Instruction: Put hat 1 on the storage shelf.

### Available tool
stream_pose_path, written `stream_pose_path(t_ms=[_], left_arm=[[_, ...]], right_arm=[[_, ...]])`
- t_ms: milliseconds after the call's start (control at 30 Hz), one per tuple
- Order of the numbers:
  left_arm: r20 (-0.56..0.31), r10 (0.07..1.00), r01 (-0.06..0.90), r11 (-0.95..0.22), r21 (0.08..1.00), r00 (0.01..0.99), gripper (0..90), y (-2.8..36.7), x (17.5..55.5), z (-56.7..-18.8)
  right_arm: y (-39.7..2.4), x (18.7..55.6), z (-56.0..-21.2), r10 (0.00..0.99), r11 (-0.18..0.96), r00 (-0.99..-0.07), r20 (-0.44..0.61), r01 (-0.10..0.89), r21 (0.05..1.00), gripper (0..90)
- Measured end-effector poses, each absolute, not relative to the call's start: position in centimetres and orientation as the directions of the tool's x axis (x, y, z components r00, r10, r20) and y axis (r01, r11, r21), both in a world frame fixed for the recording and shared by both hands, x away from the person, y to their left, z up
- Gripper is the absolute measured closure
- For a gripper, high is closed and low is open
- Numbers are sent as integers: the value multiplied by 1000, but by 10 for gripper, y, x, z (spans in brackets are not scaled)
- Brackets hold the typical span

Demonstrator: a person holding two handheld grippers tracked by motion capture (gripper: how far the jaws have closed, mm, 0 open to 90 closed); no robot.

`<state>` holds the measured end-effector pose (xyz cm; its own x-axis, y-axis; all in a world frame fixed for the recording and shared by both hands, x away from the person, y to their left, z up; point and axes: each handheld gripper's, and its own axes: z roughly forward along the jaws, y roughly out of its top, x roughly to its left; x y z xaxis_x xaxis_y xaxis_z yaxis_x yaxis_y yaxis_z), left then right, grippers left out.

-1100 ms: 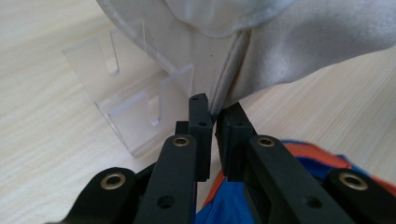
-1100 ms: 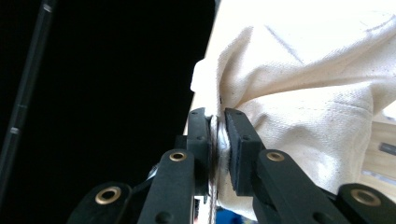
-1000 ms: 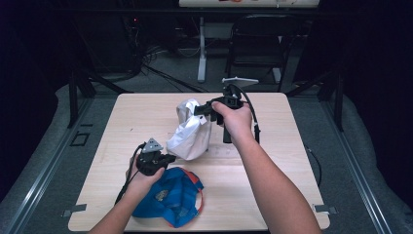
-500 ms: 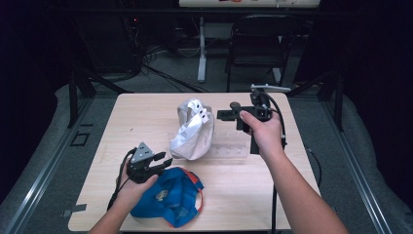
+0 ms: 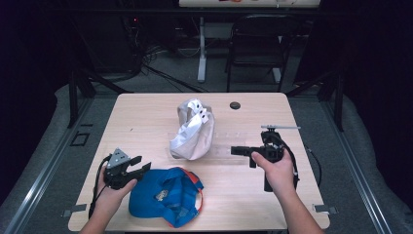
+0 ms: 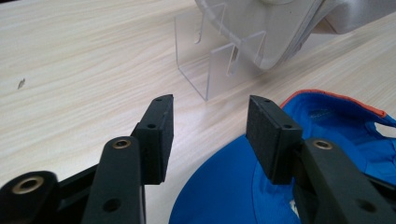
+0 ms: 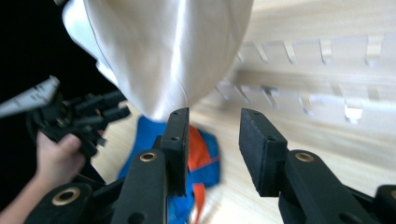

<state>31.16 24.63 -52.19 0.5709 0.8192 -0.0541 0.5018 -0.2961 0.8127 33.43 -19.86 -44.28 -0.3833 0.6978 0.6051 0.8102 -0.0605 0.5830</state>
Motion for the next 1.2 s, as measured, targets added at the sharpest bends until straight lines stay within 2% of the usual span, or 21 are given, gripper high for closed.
stream_pose_path(t_ms=[200, 533, 667, 833, 1000, 1200], left_arm=[[-37, 840, 516, -298, 803, 542, 479, 256, 307, -523], [-180, 852, 564, -154, 811, 491, 524, 273, 304, -530], [-185, 851, 562, -147, 814, 491, 529, 274, 303, -532], [-159, 846, 548, -176, 818, 510, 540, 275, 302, -534], [-86, 841, 530, -254, 809, 535, 562, 278, 299, -535], [-32, 845, 523, -301, 797, 534, 573, 277, 299, -540]], right_arm=[[-196, 314, -471, 711, -30, -393, 583, 812, 583, 639], [-187, 304, -499, 717, -27, -393, 575, 809, 587, 641], [-181, 301, -507, 722, -18, -398, 566, 807, 590, 636], [-177, 298, -521, 716, -15, -394, 577, 817, 577, 624], [-170, 295, -536, 728, 30, -401, 557, 829, 559, 624], [-157, 293, -542, 695, 82, -448, 563, 827, 557, 611]])
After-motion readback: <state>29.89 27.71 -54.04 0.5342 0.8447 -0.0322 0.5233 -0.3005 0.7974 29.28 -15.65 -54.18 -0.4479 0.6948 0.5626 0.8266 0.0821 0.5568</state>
